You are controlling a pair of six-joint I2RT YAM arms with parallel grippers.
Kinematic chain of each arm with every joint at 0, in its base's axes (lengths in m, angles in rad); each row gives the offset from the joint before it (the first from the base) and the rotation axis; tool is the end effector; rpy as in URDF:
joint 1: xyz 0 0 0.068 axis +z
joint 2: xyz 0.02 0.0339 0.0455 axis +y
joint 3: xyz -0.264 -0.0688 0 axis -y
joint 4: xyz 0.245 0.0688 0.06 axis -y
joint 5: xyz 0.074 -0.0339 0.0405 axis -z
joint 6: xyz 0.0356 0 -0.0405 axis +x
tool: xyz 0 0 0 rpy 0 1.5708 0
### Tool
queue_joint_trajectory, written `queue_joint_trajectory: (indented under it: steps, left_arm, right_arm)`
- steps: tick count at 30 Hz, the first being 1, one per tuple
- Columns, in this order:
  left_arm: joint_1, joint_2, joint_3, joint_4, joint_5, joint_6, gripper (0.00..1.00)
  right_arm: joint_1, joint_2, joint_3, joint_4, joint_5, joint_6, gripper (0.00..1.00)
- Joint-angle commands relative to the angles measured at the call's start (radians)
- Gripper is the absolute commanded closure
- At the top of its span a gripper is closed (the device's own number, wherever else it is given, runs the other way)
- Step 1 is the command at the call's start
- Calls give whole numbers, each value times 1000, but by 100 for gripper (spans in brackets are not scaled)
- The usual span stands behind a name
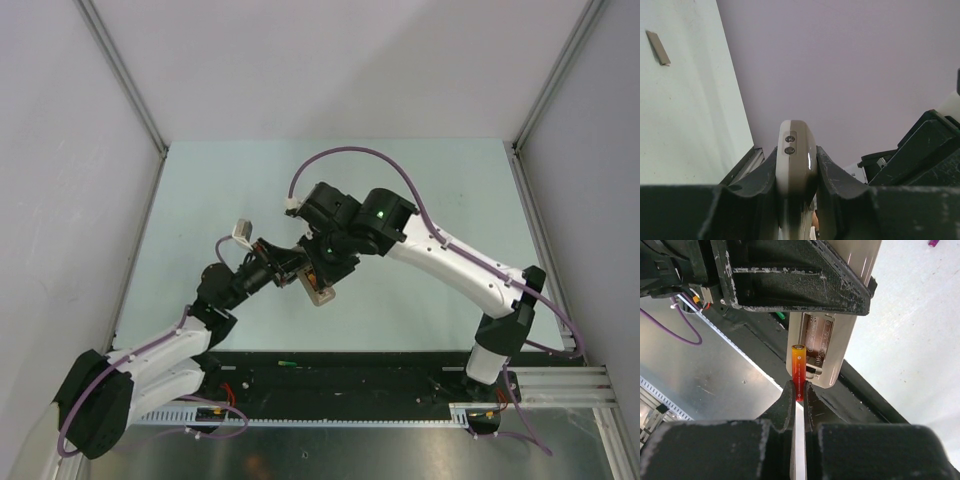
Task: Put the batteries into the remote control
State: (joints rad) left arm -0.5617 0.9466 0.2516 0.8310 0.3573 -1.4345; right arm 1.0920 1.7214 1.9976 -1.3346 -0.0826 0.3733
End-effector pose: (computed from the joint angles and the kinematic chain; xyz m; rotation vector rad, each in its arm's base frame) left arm 0.1615 -0.1164 0.2315 -0.4030 1.7035 -1.8190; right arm 0.1506 0.2966 0.4036 -0.9982 2.5724 0.5682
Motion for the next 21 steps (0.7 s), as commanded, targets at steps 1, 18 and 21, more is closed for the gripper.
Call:
queue_joint_trajectory:
  steps: [1, 18, 21]
  left_arm:
    - [3, -6, -14, 51, -21, -32, 100]
    - [3, -12, -29, 51, -23, -58, 100]
    - [3, -11, -34, 49, -26, -58, 100]
  right_arm:
    - [-9, 38, 67, -95, -37, -7, 100]
    - [-23, 75, 70, -135, 0, -7, 100]
    - [-24, 76, 66, -143, 7, -8, 100]
